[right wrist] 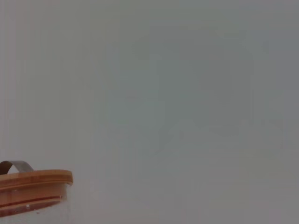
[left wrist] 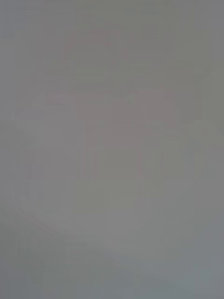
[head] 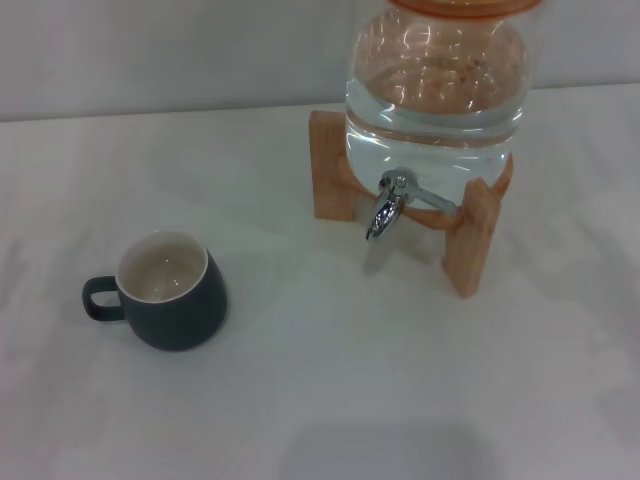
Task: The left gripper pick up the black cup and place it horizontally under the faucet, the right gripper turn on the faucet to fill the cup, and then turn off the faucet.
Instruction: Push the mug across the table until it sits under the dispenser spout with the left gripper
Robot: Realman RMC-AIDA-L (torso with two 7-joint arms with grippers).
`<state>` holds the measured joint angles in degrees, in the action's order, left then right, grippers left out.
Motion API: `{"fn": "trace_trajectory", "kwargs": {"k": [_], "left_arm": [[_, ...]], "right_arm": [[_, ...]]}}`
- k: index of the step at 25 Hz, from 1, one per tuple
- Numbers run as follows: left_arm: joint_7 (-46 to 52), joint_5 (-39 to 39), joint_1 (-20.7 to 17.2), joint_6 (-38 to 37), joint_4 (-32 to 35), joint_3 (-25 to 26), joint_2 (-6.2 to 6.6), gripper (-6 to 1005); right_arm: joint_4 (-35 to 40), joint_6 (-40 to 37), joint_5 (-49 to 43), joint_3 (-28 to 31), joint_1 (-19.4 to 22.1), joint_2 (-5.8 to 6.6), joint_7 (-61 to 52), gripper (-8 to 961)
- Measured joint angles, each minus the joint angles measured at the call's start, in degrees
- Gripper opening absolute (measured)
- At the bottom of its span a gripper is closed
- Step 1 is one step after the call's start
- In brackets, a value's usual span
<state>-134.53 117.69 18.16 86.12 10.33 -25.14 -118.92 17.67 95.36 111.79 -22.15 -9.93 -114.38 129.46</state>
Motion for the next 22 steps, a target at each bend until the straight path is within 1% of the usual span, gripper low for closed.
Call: {"fn": "trace_trajectory", "kwargs": {"k": [3, 6, 12, 16, 20, 22], "left_arm": [[2.7, -3.6, -1.7, -0.3, 3.4, 0.0, 0.03, 889], [4.0, -5.8, -3.0, -0.3, 5.4, 0.0, 0.09, 885], [4.2, -6.6, -3.8, -0.4, 6.3, 0.0, 0.15, 879], [4.7, -9.1, -4.2, -0.4, 6.4, 0.0, 1.13, 874], [6.4, -13.4, -5.5, -0.4, 7.0, 0.0, 2.48, 870], [6.9, -16.6, -6.5, -0.5, 8.5, 0.0, 2.68, 868]], "right_arm": [[0.0, -0.2, 0.0, 0.0, 0.0, 0.13, 0.0, 827], [0.0, -0.3, 0.0, 0.0, -0.1, 0.23, 0.0, 828], [0.0, -0.4, 0.0, 0.0, -0.3, 0.24, 0.0, 828], [0.0, -0.4, 0.0, 0.2, -0.3, 0.23, 0.0, 827], [0.0, -0.4, 0.4, 0.5, 0.0, 0.26, 0.0, 827], [0.0, -0.4, 0.5, 0.6, 0.1, 0.3, 0.0, 827]]}}
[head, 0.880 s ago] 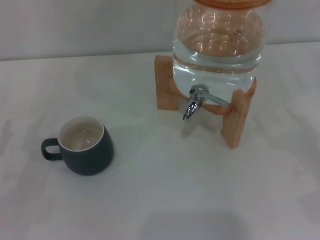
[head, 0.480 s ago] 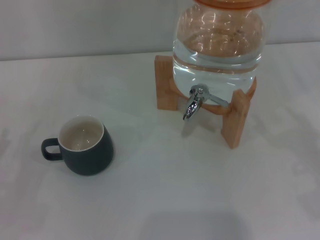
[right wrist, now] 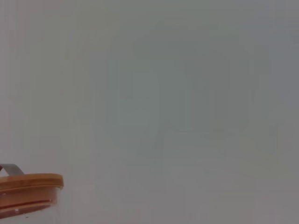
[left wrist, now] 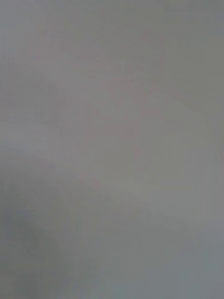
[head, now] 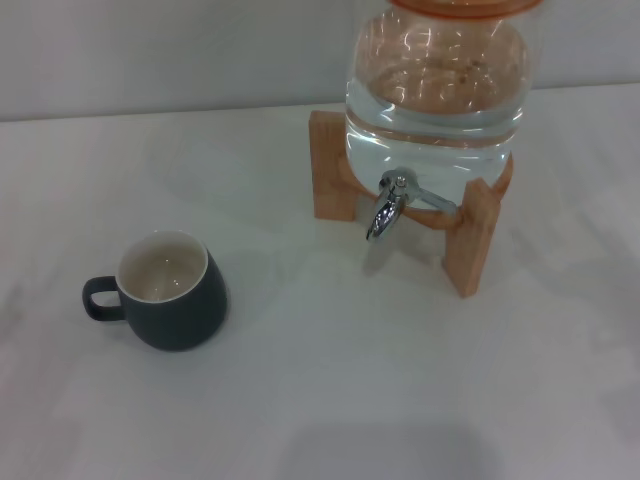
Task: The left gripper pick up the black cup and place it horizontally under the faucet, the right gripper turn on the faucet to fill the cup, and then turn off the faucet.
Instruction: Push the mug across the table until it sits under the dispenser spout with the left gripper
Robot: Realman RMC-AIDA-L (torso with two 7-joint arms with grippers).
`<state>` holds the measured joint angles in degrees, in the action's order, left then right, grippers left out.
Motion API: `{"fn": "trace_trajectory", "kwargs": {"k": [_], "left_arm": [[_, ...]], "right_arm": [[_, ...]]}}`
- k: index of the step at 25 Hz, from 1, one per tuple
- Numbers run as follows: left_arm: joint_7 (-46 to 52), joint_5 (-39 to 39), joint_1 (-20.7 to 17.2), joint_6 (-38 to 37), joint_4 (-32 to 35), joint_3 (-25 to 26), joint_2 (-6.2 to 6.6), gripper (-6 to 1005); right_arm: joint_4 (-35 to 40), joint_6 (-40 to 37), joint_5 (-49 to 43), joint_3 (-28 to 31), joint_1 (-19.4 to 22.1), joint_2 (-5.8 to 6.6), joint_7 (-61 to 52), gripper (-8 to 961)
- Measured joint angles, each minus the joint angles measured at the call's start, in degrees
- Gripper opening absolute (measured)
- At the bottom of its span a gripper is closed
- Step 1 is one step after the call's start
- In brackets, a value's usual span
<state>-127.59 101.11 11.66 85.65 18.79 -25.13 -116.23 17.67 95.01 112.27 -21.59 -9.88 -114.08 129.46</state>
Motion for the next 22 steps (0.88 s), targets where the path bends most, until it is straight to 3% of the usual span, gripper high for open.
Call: {"fn": "trace_trajectory", "kwargs": {"k": [7, 17, 22], "left_arm": [[1.6, -7.5, -3.2, -0.9, 3.8, 0.3, -0.41, 860], [-1.4, -13.6, -2.1, -5.1, 4.0, 0.0, -2.45, 849], [-2.3, -14.9, -1.5, -5.4, 3.9, 0.1, -2.66, 843]], "right_arm": [[0.1, -0.2, 0.1, 0.1, -1.0, 0.34, -0.1, 828], [0.2, -0.3, -0.1, -0.4, -2.9, 0.23, -0.1, 828], [0.2, 0.0, 0.0, -0.4, -2.7, 0.02, -0.1, 828]]}}
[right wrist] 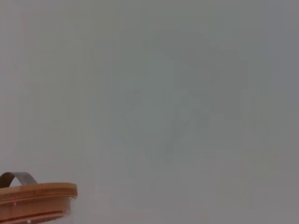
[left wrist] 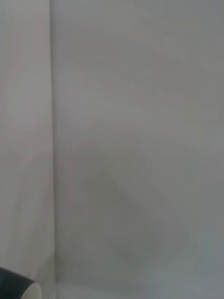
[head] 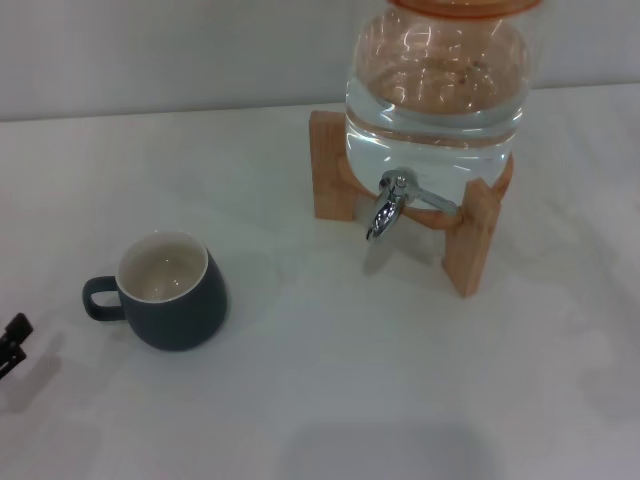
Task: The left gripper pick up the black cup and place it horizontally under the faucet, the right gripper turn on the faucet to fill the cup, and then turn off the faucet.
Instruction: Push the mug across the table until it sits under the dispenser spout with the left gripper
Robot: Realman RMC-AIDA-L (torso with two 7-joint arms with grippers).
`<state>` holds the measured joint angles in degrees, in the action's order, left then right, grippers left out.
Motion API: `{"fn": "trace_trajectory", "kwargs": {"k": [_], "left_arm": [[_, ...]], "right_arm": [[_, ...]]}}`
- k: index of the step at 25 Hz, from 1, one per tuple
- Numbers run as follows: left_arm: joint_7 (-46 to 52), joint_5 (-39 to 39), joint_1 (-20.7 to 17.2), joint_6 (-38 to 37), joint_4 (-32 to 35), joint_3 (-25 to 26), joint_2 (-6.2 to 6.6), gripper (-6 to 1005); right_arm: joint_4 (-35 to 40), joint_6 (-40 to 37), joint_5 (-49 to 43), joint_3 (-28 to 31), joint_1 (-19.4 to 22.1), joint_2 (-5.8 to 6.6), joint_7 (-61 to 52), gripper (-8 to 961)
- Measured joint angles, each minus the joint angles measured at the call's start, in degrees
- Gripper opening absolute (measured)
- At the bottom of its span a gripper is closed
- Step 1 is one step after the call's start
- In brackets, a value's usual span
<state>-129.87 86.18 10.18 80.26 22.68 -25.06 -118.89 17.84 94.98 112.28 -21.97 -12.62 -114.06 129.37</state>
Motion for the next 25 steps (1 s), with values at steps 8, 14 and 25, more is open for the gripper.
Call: {"fn": "trace_trajectory", "kwargs": {"k": [8, 14, 25], "left_arm": [[-0.1, -3.5, 2.7, -2.4, -1.7, -0.1, -0.28, 834], [-0.1, -4.6, 4.5, -4.4, -3.0, -0.1, -0.29, 828], [0.2, -6.2, 8.0, -8.1, -4.6, -0.1, -0.29, 816]], "right_arm": [[0.0, 0.0, -0.2, -0.1, 0.0, -0.18, 0.0, 828], [0.0, 0.0, -0.3, -0.1, 0.2, -0.26, 0.0, 827], [0.0, 0.0, -0.3, -0.1, 0.4, -0.39, 0.0, 828]]}}
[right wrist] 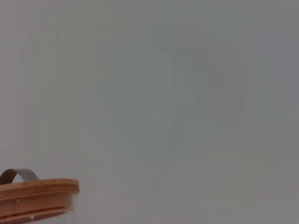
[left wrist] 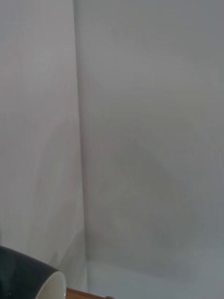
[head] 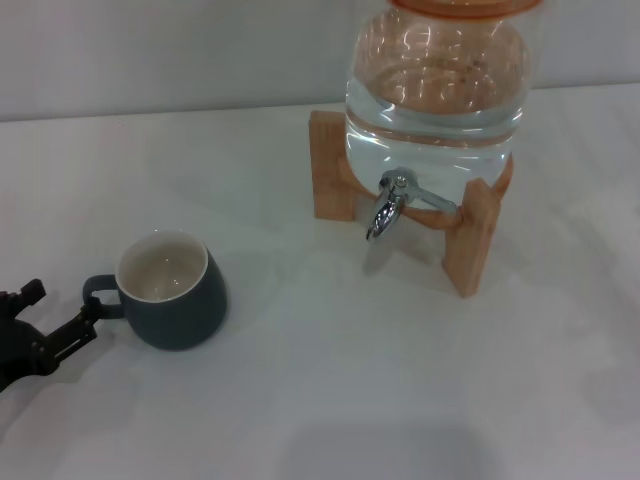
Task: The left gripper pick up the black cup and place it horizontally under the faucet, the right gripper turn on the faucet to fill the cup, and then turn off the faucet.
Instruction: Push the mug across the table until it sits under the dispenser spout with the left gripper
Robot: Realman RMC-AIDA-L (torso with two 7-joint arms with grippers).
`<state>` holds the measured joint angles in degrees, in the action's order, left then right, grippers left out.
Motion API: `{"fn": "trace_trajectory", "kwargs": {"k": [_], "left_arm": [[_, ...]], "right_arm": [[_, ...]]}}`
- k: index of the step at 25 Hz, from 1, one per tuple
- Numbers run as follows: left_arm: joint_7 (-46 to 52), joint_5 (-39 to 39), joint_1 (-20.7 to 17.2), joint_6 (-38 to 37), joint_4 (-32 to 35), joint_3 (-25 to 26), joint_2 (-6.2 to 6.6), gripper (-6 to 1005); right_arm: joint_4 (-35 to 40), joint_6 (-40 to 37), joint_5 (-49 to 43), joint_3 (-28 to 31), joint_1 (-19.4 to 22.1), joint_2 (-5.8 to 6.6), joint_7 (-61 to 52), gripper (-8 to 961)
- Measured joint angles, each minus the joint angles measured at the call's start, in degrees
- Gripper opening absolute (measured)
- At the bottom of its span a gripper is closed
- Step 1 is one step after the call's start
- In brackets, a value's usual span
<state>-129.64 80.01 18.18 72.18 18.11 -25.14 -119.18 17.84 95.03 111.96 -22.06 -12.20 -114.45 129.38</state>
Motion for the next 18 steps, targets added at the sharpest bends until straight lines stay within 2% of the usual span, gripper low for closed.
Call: {"fn": "trace_trajectory", "kwargs": {"k": [15, 18], "left_arm": [[-0.1, -0.8, 3.1, -3.4, -1.4, 0.0, 0.0, 799], [0.0, -0.8, 3.5, -3.9, -1.4, 0.0, 0.0, 762]], "right_arm": [[0.0, -0.2, 0.0, -0.1, 0.0, 0.02, 0.0, 827], [0.0, -0.2, 0.0, 0.0, 0.0, 0.02, 0.0, 828]]}}
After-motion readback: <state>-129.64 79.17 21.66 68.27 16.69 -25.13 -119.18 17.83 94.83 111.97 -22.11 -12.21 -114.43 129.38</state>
